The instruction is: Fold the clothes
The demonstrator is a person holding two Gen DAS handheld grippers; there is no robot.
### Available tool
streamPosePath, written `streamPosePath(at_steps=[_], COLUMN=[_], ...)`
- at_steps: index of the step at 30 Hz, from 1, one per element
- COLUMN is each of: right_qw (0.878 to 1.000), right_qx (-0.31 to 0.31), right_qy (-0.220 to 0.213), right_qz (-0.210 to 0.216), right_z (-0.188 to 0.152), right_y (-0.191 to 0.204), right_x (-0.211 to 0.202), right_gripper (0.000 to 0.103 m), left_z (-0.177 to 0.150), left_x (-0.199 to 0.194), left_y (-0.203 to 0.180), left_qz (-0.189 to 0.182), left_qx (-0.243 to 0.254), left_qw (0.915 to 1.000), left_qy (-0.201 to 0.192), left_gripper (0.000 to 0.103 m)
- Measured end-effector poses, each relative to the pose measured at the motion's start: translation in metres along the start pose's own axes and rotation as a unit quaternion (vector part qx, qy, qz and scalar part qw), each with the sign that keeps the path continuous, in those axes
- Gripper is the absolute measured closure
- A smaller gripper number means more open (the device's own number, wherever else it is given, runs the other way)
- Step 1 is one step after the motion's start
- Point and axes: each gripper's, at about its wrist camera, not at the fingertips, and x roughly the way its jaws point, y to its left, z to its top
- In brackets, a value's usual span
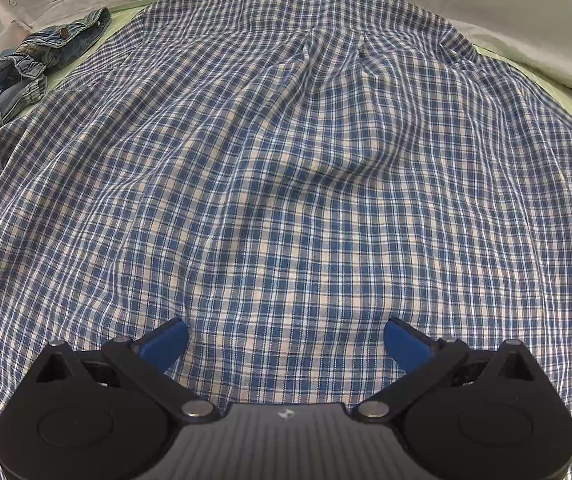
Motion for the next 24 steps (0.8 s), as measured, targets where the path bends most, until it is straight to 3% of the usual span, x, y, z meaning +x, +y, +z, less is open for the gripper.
streamPosePath(at_steps=[4, 9, 10, 12, 14, 17, 21, 24], right_qw=[0.999, 0.997, 0.998, 0.999, 0.998, 0.991, 0.971, 0.964], right_qx=[0.024, 0.044, 0.045, 0.038, 0.017, 0.008, -0.048, -0.079], right_qy=[-0.002, -0.015, -0.019, -0.030, -0.028, 0.001, 0.026, 0.039], right_qz=[-0.044, -0.057, -0.045, -0.011, 0.050, 0.131, 0.233, 0.249], right_z=[0.021, 0.036, 0.034, 0.025, 0.009, -0.019, -0.054, -0.071], right_y=[-0.028, -0.037, -0.035, -0.025, -0.015, 0.008, 0.051, 0.076], right_x=[0.021, 0.004, -0.005, -0.025, -0.041, -0.061, -0.083, -0.098], right_gripper=[0.077, 0.041, 0.035, 0.012, 0.002, 0.000, 0.000, 0.000], left_z=[0.004, 0.002, -0.002, -0.011, -0.020, -0.038, -0.058, -0.071], left_x=[-0.002, -0.018, -0.022, -0.031, -0.041, -0.055, -0.066, -0.077], left_y=[0.011, 0.031, 0.035, 0.042, 0.050, 0.069, 0.088, 0.100], left_qz=[-0.017, -0.014, -0.010, -0.004, 0.002, 0.004, 0.003, 0.003], left_qx=[-0.028, -0.059, -0.062, -0.069, -0.075, -0.082, -0.075, -0.065], left_qw=[0.9994, 0.9977, 0.9974, 0.9966, 0.9957, 0.9949, 0.9954, 0.9961], left_qy=[-0.008, -0.030, -0.035, -0.044, -0.054, -0.059, -0.059, -0.060], left_gripper=[0.000, 0.000, 0.000, 0.000, 0.000, 0.000, 0.000, 0.000])
